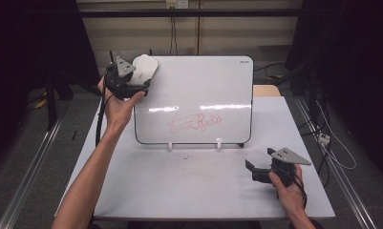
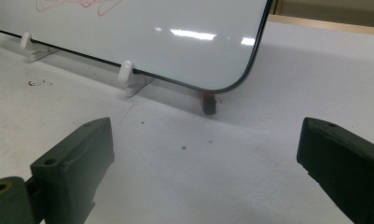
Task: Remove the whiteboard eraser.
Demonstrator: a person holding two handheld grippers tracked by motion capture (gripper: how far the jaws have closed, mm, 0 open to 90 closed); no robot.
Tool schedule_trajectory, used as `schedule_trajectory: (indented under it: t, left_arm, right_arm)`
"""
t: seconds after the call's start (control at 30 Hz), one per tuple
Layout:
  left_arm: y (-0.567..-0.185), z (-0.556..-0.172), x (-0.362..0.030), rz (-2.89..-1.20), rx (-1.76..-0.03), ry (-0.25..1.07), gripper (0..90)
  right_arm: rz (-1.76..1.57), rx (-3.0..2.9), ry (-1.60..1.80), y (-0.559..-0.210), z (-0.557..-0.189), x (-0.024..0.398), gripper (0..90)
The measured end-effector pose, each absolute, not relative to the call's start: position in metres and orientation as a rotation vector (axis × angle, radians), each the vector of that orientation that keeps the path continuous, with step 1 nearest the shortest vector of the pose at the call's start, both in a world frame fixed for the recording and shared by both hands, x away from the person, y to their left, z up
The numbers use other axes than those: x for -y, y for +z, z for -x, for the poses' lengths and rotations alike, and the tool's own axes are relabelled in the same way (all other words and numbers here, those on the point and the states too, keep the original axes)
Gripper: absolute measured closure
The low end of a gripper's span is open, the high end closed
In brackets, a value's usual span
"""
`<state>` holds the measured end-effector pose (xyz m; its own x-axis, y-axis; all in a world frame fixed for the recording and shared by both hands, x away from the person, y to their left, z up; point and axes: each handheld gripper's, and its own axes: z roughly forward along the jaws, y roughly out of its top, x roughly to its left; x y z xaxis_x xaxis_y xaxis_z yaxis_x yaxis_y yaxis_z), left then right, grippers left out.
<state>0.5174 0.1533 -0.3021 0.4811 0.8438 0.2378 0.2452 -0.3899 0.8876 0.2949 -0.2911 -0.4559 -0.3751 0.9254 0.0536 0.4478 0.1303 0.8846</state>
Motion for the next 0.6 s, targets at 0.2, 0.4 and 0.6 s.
schedule_trajectory:
  t: [0.2, 0.4, 0.6]
  left_arm:
    - [-0.305, -0.525, -0.146, -1.94, -0.892, 0.918, 21.6]
    - [-0.304, -0.526, -0.136, -1.974, -0.873, 0.977, 28.7]
    - [-0.305, -0.526, -0.131, -1.976, -0.896, 1.01, 30.5]
  right_arm:
    - [-1.321, -1.892, 1.188, -0.456, -0.296, 0.291, 3.8]
    - [-1.324, -1.89, 1.191, -0.456, -0.295, 0.292, 3.8]
    - [-1.323, -1.888, 1.194, -0.456, -0.294, 0.293, 3.8]
